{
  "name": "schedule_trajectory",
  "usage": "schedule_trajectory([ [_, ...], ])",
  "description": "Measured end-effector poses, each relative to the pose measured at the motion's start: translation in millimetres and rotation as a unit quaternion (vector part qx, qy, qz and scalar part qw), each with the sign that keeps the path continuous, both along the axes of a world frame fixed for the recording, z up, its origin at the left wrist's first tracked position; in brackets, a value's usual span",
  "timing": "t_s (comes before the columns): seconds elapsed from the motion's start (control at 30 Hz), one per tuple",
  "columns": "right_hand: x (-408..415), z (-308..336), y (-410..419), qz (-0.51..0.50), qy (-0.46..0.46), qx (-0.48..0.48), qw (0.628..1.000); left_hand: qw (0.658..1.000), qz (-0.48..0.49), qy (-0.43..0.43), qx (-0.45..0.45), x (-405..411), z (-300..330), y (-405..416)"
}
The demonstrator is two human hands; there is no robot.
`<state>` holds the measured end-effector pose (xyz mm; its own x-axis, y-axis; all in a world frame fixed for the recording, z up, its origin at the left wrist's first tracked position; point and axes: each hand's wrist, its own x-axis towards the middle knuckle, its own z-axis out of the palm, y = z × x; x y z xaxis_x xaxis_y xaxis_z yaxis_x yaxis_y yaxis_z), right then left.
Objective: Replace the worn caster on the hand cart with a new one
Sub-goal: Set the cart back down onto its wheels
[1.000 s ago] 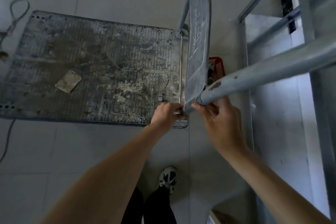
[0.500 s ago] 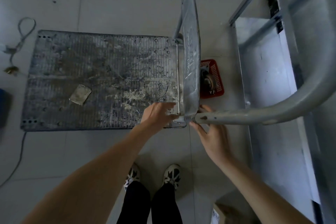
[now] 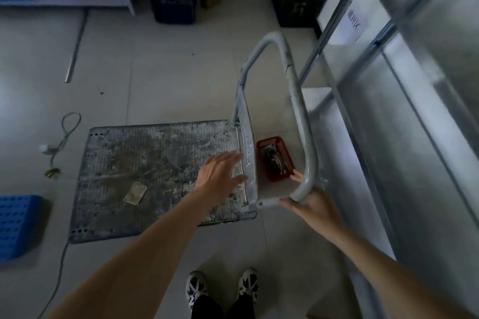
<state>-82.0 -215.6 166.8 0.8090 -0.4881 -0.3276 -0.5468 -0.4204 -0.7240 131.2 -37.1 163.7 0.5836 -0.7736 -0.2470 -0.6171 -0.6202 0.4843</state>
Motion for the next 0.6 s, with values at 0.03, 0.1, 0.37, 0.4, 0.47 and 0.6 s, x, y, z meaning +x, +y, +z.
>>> schedule_trajectory([
  [0.03,0.3,13.9,-2.0,-0.018,-0.003,0.002,1.000,1.000,-0.004,-0.005,-0.003,-0.2,15.0,-2.0],
  [0.1,4.0,38.8,-5.0,-0.055,-0.015,0.018,0.998,1.000,-0.012,-0.016,-0.011,-0.8,42.5,-6.8],
  [0.37,42.2,92.4,-22.1,-0.030,-0.013,-0.040,0.999,0.997,-0.059,-0.048,0.002,-6.9,109.1,-15.7],
  [0.4,47.8,97.0,-22.7,-0.022,-0.001,-0.047,0.999,0.996,-0.068,-0.053,0.010,-7.0,113.0,-14.3],
  [0.47,58.1,103.9,-23.9,-0.012,0.021,-0.056,0.998,0.995,-0.073,-0.065,0.023,-7.0,118.4,-10.1],
  [0.6,70.8,104.5,-21.6,-0.014,0.053,-0.071,0.996,0.995,-0.055,-0.070,0.037,-3.9,119.9,-1.4],
])
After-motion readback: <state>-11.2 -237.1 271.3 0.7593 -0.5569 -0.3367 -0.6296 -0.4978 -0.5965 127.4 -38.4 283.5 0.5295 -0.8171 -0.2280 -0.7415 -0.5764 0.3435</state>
